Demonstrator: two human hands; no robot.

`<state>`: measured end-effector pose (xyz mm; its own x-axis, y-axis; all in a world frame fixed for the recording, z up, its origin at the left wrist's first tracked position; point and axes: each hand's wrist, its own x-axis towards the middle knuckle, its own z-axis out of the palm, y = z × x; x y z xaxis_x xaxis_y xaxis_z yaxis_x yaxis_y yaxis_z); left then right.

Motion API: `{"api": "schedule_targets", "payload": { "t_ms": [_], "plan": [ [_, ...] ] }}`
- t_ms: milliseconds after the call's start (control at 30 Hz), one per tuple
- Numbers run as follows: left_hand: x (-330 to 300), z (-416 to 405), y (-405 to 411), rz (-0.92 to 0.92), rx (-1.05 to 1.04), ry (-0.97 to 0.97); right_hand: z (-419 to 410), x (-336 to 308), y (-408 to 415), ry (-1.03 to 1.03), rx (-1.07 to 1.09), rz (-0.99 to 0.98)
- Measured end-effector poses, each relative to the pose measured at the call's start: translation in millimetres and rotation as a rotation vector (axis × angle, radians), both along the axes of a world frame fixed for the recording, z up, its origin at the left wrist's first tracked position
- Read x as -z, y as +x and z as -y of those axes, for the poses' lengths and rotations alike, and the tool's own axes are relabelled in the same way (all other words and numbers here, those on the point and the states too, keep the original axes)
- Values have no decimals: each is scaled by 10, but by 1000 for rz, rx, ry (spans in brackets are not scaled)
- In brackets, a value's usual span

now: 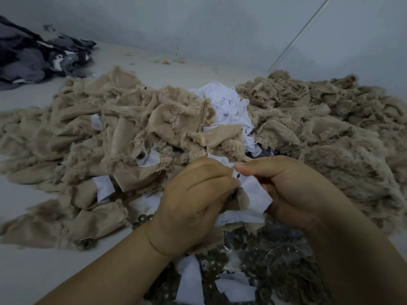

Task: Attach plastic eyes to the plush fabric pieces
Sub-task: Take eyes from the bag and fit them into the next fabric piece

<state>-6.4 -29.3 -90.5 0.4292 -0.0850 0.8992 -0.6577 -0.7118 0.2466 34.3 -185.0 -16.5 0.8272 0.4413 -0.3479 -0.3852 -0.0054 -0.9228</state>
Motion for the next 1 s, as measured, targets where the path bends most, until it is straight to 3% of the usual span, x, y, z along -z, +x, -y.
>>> {"api": "schedule_targets", "payload": {
  "t_ms": [167,500,1000],
  "plan": [
    [-23,28,-5,20,-35,-3,-29,-27,-44,26,33,20],
    [-61,35,-28,-41,-36,-22,11,53,32,-56,-97,102],
    [-12,52,-59,-139,-108,-10,-27,78,31,-179,-62,47]
  ]
}}
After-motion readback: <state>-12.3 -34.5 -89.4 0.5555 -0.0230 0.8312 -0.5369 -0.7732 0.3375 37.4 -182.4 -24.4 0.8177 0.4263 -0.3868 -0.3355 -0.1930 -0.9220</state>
